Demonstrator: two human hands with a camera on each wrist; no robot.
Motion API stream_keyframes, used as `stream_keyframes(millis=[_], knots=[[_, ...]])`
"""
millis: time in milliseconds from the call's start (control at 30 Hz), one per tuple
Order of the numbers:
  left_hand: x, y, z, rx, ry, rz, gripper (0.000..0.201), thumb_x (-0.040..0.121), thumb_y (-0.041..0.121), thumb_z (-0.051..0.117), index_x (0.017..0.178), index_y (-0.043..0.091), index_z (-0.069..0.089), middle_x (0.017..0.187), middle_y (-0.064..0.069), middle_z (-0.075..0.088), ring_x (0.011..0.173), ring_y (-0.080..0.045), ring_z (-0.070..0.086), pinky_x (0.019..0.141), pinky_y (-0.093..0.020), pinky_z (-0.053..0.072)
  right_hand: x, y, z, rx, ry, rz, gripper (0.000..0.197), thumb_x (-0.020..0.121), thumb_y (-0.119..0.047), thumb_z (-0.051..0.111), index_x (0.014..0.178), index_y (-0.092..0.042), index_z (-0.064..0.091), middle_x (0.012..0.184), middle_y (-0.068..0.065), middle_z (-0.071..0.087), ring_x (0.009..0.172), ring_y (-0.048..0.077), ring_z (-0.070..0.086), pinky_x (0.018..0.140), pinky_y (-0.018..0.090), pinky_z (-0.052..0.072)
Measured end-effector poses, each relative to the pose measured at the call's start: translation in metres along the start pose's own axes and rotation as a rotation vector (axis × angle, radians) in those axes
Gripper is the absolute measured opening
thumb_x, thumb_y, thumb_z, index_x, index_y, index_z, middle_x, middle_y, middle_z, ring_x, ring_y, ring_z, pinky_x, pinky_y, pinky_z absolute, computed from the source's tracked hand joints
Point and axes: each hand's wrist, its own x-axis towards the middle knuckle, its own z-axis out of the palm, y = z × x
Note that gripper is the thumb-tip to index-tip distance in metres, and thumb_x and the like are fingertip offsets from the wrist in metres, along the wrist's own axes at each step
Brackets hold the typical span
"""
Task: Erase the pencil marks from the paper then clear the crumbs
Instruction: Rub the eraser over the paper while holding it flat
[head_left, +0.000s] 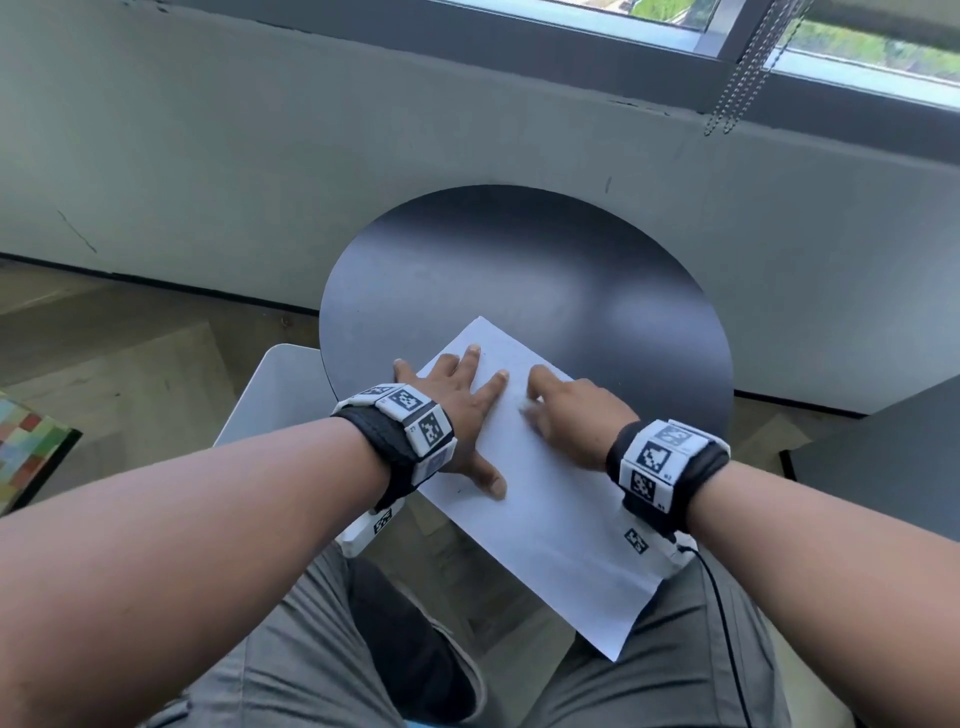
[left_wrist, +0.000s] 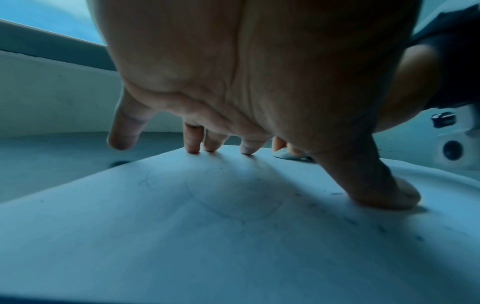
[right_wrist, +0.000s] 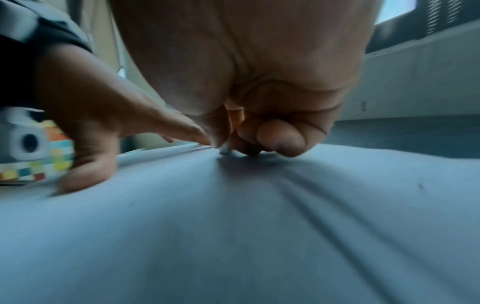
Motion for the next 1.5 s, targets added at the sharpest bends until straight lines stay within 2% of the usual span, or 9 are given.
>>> stream_keyframes(millis=[100,233,500,733,900,1067,1233,1400,1500], knots=[[-0.004,0.001,0.0,0.036,-0.005,0.009,0.134,0.053,0.097,0.055,0.157,0.037,-0.005,0.165,-0.008,-0.009,0.151,-0.029,0.004,0.108,-0.069,0.022,0.01,0.009,-0.006,0.087,0.02,0.087,0.02,0.1,-0.043,0.038,0.104,-0.023,0.041,0.082,0.001,0.049,0.085,0.033,0.058,0.077,0.039,0.049],[-0.004,-0.003,-0.013,0.046,0.098,0.052,0.096,0.068,0.091,0.05,0.147,0.041,0.031,0.143,-0.009,0.035,0.133,-0.03,0.033,0.1,-0.054,0.035,0.011,0.013,-0.006,0.119,0.013,0.073,0.018,0.1,-0.042,0.041,0.104,-0.026,0.044,0.077,-0.004,0.049,0.081,0.03,0.056,0.073,0.037,0.047],[0.013,-0.034,0.005,0.017,0.039,0.197,0.127,0.062,0.097,0.043,0.157,0.034,-0.013,0.164,0.009,-0.023,0.152,-0.022,-0.019,0.117,-0.065,0.004,0.018,0.019,-0.017,0.062,0.018,0.069,0.018,0.097,-0.043,0.044,0.102,-0.026,0.046,0.096,0.006,0.06,0.086,0.03,0.058,0.074,0.037,0.049],[0.012,-0.027,0.011,-0.009,0.031,0.177,0.133,0.057,0.099,0.045,0.155,0.035,-0.018,0.163,0.005,-0.027,0.151,-0.026,-0.023,0.115,-0.069,0.002,-0.007,-0.016,0.013,-0.074,0.016,-0.191,0.02,0.099,-0.04,0.04,0.109,-0.023,0.045,0.113,0.01,0.063,0.1,0.034,0.057,0.076,0.039,0.045],[0.014,-0.026,0.01,-0.028,0.0,0.167,0.136,0.054,0.1,0.049,0.154,0.038,-0.02,0.162,0.006,-0.029,0.15,-0.026,-0.025,0.115,-0.07,0.0,0.015,0.008,-0.009,0.026,0.098,0.079,0.021,0.099,-0.035,0.04,0.109,-0.016,0.043,0.109,0.016,0.062,0.096,0.037,0.056,0.081,0.043,0.048],[0.016,-0.026,0.012,-0.035,0.015,0.167,0.135,0.055,0.099,0.05,0.154,0.039,-0.019,0.163,0.005,-0.029,0.15,-0.027,-0.024,0.114,-0.072,0.001,-0.01,-0.03,0.021,-0.022,-0.045,-0.212,0.023,0.098,-0.033,0.042,0.115,-0.018,0.042,0.108,0.014,0.064,0.096,0.037,0.057,0.077,0.043,0.047],[0.017,-0.026,0.013,-0.02,0.018,0.157,0.137,0.051,0.101,0.048,0.153,0.039,-0.02,0.162,0.006,-0.029,0.15,-0.027,-0.023,0.113,-0.072,0.003,0.02,0.004,-0.004,0.066,0.091,0.097,0.02,0.099,-0.037,0.04,0.108,-0.019,0.042,0.11,0.016,0.062,0.095,0.036,0.057,0.082,0.043,0.049],[0.017,-0.026,0.015,-0.009,0.027,0.163,0.136,0.053,0.101,0.046,0.154,0.037,-0.02,0.162,0.004,-0.029,0.15,-0.028,-0.024,0.113,-0.073,0.002,-0.009,-0.031,0.024,-0.023,-0.052,-0.165,0.03,0.098,-0.034,0.04,0.121,-0.015,0.034,0.109,0.019,0.062,0.091,0.039,0.057,0.07,0.041,0.042],[0.017,-0.025,0.014,-0.017,0.015,0.157,0.137,0.052,0.101,0.046,0.153,0.038,-0.021,0.162,0.005,-0.03,0.15,-0.028,-0.024,0.113,-0.072,0.001,0.013,-0.007,0.007,-0.004,0.035,0.014,0.026,0.1,-0.036,0.038,0.117,-0.016,0.038,0.111,0.019,0.061,0.094,0.037,0.057,0.079,0.042,0.048]])
